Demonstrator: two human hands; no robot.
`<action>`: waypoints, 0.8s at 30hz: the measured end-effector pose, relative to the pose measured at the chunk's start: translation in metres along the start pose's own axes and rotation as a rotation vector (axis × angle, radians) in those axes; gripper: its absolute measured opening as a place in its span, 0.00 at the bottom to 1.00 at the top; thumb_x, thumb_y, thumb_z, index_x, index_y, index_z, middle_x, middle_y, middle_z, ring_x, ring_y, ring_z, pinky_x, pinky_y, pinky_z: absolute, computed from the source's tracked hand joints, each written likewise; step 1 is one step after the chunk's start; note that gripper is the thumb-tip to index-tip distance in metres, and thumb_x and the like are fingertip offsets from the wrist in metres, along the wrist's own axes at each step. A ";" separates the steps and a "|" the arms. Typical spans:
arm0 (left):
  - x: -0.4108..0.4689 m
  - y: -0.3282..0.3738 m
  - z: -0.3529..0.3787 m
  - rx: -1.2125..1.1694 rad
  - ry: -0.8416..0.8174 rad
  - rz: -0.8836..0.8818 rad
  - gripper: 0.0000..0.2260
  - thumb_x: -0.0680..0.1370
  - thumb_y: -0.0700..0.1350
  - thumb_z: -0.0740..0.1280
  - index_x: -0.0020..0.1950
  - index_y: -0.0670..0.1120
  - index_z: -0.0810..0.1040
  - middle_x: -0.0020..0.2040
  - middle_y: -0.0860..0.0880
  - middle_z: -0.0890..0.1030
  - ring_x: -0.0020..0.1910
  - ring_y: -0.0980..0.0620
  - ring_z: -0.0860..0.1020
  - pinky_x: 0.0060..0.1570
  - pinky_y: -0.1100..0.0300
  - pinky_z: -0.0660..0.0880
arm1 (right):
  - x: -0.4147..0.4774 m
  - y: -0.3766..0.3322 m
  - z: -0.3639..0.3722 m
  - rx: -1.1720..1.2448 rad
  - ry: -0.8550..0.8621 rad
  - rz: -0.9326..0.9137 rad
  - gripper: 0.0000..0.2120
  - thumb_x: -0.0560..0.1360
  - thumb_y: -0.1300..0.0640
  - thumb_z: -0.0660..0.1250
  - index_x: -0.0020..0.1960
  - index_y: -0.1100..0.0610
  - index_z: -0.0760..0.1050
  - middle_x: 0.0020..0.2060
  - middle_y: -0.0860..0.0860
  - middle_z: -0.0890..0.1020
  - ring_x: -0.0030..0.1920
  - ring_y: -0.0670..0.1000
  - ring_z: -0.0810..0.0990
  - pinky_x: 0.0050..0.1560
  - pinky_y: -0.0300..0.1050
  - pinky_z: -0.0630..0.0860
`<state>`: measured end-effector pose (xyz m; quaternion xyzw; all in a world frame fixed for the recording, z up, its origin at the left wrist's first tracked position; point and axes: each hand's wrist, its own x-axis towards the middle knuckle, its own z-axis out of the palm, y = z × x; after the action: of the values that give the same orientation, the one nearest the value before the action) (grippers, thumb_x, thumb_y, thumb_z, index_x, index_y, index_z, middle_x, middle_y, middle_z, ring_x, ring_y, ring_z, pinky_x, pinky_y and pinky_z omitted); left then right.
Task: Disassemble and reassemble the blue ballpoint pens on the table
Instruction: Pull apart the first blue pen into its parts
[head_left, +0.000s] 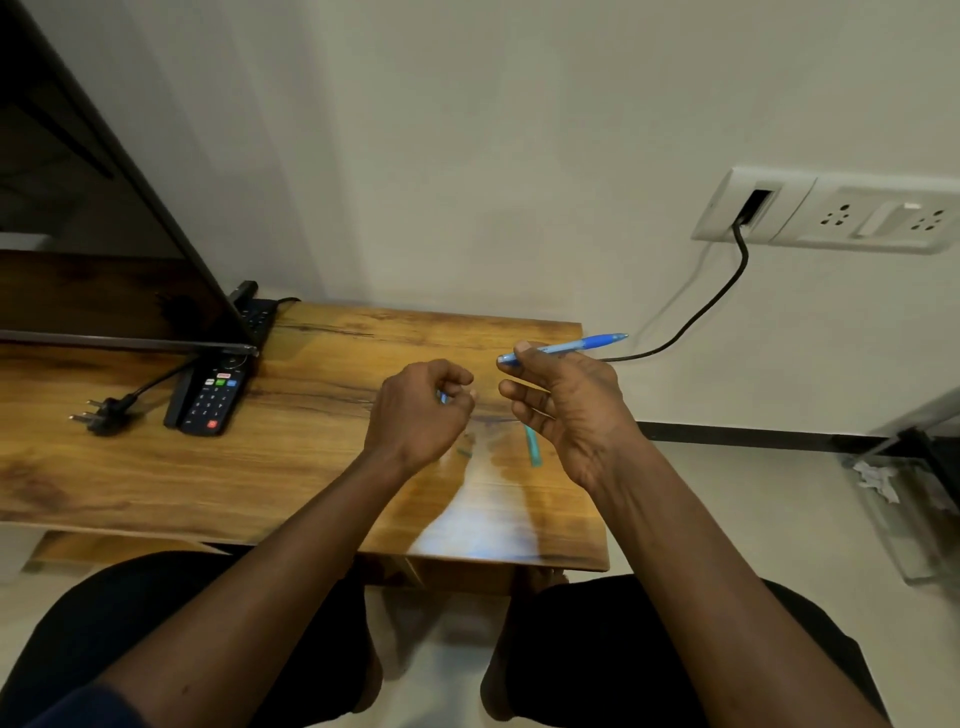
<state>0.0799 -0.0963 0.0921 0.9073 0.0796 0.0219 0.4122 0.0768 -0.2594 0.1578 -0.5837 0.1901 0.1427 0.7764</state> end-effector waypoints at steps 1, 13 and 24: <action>-0.001 0.005 -0.006 -0.109 0.018 -0.006 0.08 0.79 0.48 0.73 0.57 0.54 0.85 0.48 0.57 0.85 0.47 0.59 0.82 0.47 0.60 0.79 | -0.001 -0.001 0.002 -0.004 -0.003 -0.005 0.11 0.78 0.56 0.72 0.58 0.61 0.81 0.48 0.55 0.88 0.44 0.52 0.85 0.45 0.44 0.80; -0.026 0.044 -0.059 -0.655 -0.043 0.141 0.13 0.77 0.38 0.76 0.60 0.49 0.86 0.53 0.46 0.86 0.49 0.44 0.84 0.54 0.51 0.84 | -0.022 -0.009 0.033 0.029 -0.058 -0.032 0.13 0.76 0.50 0.75 0.55 0.58 0.83 0.41 0.50 0.86 0.43 0.50 0.83 0.42 0.42 0.80; -0.023 0.038 -0.078 -0.605 0.038 0.191 0.08 0.79 0.41 0.74 0.57 0.50 0.87 0.50 0.49 0.87 0.48 0.52 0.84 0.50 0.57 0.83 | -0.020 0.002 0.039 0.171 -0.052 0.055 0.16 0.79 0.48 0.70 0.60 0.58 0.80 0.46 0.54 0.87 0.44 0.53 0.85 0.47 0.47 0.80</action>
<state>0.0543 -0.0671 0.1728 0.7462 -0.0082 0.1000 0.6581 0.0629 -0.2214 0.1752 -0.5060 0.1973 0.1627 0.8238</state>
